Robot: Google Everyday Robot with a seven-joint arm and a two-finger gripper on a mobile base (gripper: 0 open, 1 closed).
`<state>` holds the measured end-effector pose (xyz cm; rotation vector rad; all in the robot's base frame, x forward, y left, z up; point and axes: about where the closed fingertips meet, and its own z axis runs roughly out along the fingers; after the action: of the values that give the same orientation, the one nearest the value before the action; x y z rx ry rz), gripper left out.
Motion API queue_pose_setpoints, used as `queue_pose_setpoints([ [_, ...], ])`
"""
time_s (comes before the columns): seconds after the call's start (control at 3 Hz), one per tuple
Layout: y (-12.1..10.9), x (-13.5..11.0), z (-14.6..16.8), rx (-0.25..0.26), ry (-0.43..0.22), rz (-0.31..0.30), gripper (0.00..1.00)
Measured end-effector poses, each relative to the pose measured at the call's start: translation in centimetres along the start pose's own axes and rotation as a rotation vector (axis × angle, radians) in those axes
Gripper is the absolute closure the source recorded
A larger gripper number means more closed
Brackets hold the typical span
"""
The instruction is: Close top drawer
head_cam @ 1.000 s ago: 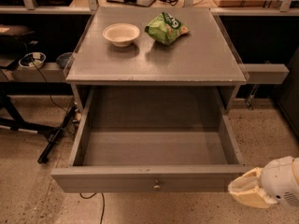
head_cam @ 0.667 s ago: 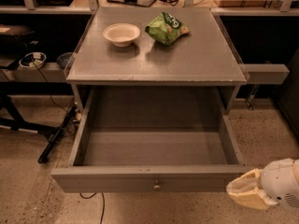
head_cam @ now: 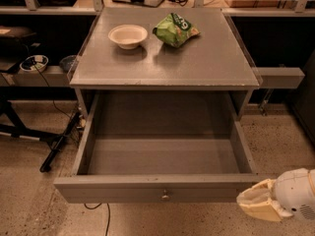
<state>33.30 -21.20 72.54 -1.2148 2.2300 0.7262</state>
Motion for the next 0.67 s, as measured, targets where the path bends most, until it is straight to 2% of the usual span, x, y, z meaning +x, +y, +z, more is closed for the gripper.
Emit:
queue_pose_setpoints([
  [0.33, 0.3, 1.1, 1.3, -0.024, -0.087, 0.036, 1.00],
  [0.67, 0.7, 1.6, 3.1, -0.073, -0.154, 0.051, 1.00],
])
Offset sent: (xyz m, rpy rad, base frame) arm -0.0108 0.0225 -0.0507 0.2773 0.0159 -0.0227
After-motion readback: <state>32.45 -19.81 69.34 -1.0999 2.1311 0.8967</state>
